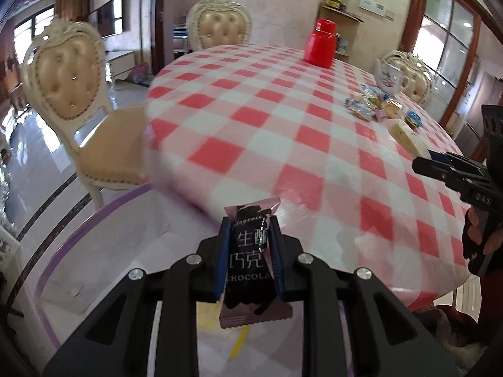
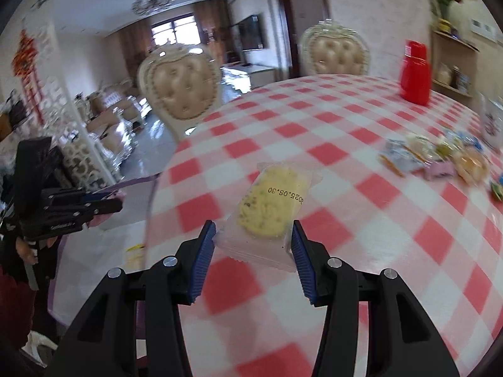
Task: Organize snacks
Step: 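Carry both snacks to the purple-rimmed bin and open both tools to release them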
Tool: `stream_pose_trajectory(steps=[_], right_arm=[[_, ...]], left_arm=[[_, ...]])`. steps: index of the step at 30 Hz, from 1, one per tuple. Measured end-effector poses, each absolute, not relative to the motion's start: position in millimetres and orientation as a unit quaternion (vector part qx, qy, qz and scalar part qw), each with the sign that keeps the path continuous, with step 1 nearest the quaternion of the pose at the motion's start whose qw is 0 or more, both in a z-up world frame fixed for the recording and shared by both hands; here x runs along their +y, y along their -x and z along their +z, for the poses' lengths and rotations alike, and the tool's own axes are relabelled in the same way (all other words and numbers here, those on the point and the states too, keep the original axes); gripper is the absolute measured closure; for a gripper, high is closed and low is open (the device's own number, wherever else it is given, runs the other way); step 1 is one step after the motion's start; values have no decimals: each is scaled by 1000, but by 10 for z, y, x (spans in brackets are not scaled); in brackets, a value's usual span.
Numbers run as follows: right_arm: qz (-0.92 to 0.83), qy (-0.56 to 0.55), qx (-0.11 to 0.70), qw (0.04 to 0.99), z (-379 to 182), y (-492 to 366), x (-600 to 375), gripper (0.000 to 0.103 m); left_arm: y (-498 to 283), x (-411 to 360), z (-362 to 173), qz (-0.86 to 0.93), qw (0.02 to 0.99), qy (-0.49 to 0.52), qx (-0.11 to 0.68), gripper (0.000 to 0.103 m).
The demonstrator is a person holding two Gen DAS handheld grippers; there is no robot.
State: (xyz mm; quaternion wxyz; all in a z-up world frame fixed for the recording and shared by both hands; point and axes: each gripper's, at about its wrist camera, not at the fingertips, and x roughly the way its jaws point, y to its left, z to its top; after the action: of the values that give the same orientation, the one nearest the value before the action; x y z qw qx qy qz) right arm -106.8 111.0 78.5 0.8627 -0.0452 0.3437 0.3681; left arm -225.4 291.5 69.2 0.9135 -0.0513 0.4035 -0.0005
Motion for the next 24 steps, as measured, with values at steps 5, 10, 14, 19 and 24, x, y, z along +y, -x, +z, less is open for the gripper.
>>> stream_pose_trajectory(steps=[5, 10, 14, 19, 24], right_arm=[[421, 80, 340, 838, 810, 1353, 1636, 55], [463, 114, 339, 811, 781, 1604, 2109, 55], [490, 143, 343, 788, 700, 1830, 2454, 55], [522, 182, 350, 756, 532, 2127, 2804, 55], [545, 200, 362, 730, 369, 2320, 2988, 55]], left_arm=[[2473, 3163, 651, 25, 913, 55, 403, 79], [2610, 3413, 549, 50, 907, 59, 413, 79], [2646, 3544, 490, 72, 901, 54, 425, 79], [2625, 3615, 394, 95, 889, 34, 446, 79], [2629, 3703, 306, 117, 878, 23, 463, 79]])
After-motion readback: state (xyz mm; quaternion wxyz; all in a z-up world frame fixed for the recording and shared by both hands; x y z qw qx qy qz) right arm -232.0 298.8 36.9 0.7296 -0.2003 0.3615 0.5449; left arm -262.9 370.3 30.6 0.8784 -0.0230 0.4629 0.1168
